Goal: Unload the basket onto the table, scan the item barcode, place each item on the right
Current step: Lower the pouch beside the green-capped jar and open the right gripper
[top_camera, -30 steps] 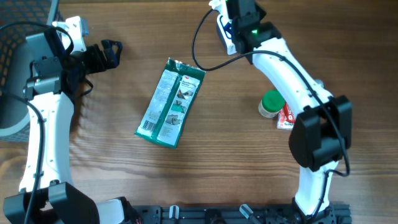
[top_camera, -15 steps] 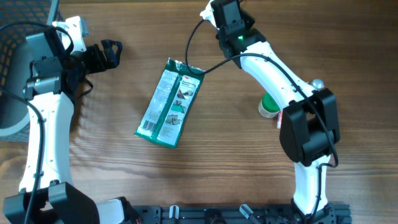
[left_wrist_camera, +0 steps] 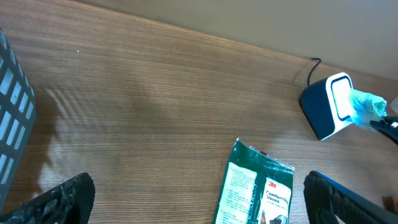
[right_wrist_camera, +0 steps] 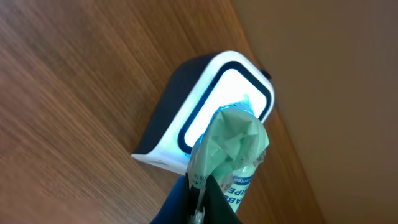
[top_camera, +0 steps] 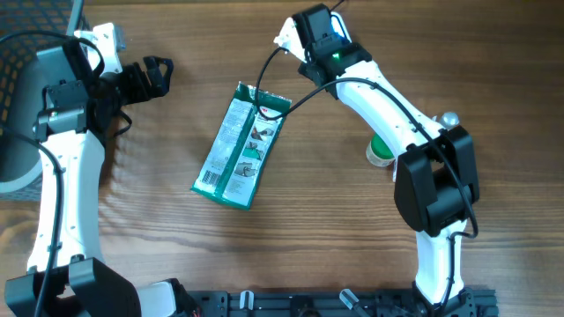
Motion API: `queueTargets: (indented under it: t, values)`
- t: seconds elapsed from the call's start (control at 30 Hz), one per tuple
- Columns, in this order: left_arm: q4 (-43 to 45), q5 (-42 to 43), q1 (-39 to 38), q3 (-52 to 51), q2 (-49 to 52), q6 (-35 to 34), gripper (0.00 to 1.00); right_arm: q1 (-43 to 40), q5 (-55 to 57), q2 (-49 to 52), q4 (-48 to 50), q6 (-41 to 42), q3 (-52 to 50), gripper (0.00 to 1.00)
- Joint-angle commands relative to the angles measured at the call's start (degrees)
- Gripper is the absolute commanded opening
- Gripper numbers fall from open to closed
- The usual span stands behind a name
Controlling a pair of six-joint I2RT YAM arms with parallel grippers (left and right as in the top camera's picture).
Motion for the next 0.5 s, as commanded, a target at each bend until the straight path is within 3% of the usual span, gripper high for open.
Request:
queueTargets:
  t: [0.0, 0.2, 0.33, 0.47]
  values:
    - [0.13, 0.46, -0.04, -0.15, 0.17, -0.52, 1.0, 0.02, 1.95, -3.43, 0.0, 4.44, 0.2, 0.04]
    - [0.13, 0.46, -0.04, -0.15, 0.17, -0.52, 1.0, -0.04, -8.68, -14.36, -13.0, 7.96, 0.17, 0.04]
    - [0.13, 0.46, -0.04, -0.15, 0.17, -0.52, 1.0, -0.04, -22.18, -16.7, -29.42, 16.11, 0.17, 0.04]
    - [0.13, 0.46, -0.04, -0.15, 0.17, -0.52, 1.0, -0.04, -33.55, -16.48, -43.71, 17.59, -2.95, 0.04]
